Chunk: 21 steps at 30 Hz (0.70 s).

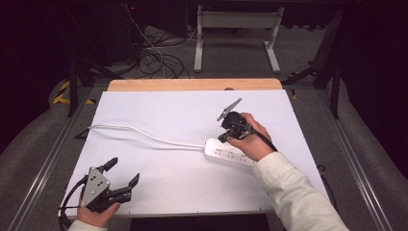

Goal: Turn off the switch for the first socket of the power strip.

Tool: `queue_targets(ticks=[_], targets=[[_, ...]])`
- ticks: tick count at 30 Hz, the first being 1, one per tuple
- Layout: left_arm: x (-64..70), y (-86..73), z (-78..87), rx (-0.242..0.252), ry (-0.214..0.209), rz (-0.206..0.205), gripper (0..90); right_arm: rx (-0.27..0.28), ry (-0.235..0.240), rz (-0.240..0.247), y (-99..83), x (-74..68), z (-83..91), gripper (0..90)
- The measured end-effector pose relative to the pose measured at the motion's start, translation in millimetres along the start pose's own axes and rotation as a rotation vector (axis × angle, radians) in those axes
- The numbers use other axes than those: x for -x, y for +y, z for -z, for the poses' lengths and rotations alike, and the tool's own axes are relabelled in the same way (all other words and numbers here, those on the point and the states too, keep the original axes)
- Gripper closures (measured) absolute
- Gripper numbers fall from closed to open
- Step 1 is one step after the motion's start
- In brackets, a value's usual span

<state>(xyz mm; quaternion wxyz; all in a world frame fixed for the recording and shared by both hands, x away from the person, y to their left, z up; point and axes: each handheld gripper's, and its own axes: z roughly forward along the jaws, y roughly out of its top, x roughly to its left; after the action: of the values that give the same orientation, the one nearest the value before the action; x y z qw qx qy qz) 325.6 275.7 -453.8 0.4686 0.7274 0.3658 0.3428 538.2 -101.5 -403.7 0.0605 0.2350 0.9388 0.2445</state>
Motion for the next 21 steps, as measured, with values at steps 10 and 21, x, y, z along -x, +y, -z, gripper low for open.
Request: queue_targets(ticks=[10,21], targets=[[-0.4,-0.1,-0.3,-0.009,0.003,-0.003,16.4,-0.053,0.002,-0.005,3.0,0.7,-14.7,90.0],[-0.5,-0.2,-0.2,-0.009,0.006,-0.001,16.4,-0.081,-0.007,-0.009,4.4,2.4,-25.3,90.0]])
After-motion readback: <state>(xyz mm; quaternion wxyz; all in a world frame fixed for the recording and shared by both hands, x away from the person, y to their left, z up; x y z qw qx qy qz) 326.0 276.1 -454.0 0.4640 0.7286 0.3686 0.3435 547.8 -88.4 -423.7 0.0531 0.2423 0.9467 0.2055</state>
